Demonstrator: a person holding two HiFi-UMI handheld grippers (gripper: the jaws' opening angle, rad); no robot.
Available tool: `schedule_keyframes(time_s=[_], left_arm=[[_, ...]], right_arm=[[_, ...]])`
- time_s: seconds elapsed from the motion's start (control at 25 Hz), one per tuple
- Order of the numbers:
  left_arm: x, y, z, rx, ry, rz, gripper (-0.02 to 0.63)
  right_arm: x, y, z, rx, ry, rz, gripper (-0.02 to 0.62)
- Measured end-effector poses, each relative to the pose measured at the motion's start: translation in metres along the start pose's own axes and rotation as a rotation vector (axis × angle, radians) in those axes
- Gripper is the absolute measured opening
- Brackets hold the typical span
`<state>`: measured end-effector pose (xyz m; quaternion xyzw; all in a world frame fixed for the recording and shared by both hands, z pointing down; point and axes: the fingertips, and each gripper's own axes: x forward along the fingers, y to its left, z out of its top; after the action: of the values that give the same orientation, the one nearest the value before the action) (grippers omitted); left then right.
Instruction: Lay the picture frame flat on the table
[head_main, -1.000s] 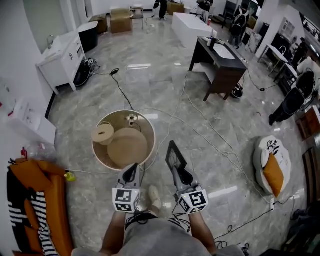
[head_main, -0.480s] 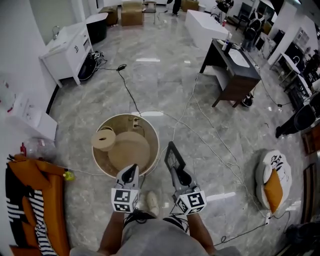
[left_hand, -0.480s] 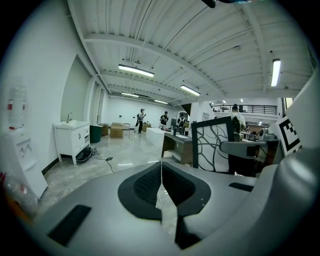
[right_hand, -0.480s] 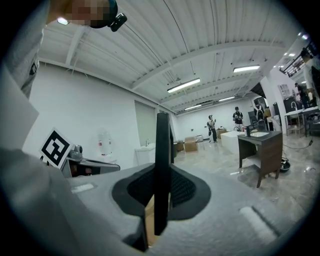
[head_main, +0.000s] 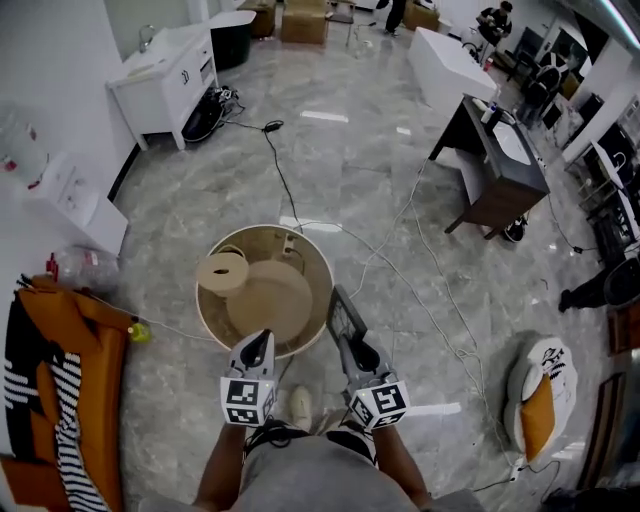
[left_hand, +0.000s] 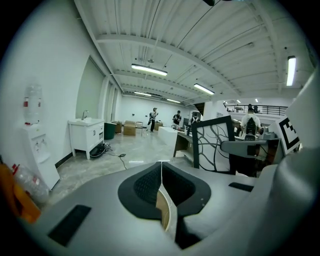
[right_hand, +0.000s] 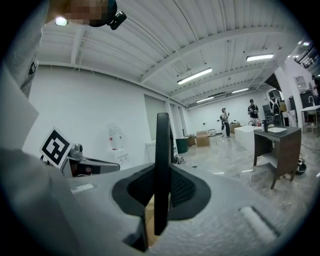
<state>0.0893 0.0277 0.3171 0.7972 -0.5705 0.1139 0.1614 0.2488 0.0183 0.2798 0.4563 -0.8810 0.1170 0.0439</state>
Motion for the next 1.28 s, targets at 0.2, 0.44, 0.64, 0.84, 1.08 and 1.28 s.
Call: schedule_keyframes(time_s=[0.2, 0.44, 0.64, 0.84, 1.08, 1.28], left_arm=[[-0.014, 0.036, 0.002, -0.031, -0.021, 0.083, 0.023], [-0.034, 0.079, -0.004, -0.082, -0.033, 0.208, 0.023], [-0.037, 0.114, -0.022, -0.136, -0.026, 0.320, 0.023], [-0.025, 0.145, -0.040, -0.206, -0.007, 0.425, 0.023], [-0.002, 0.179, -0.076, -0.271, 0.034, 0.532, 0.023], [0.015, 0.206, -0.117, -0.316, 0.062, 0.605, 0.023]], right_arm=[[0.035, 0.027, 0.003, -0.015, 0.017, 0.089, 0.044], [0.074, 0.058, -0.006, -0.022, 0.058, 0.213, 0.044], [0.112, 0.075, -0.020, -0.022, 0.100, 0.327, 0.044], [0.159, 0.083, -0.038, -0.027, 0.170, 0.440, 0.045], [0.214, 0.088, -0.081, -0.020, 0.276, 0.556, 0.045], [0.254, 0.090, -0.129, -0.016, 0.352, 0.626, 0.046]])
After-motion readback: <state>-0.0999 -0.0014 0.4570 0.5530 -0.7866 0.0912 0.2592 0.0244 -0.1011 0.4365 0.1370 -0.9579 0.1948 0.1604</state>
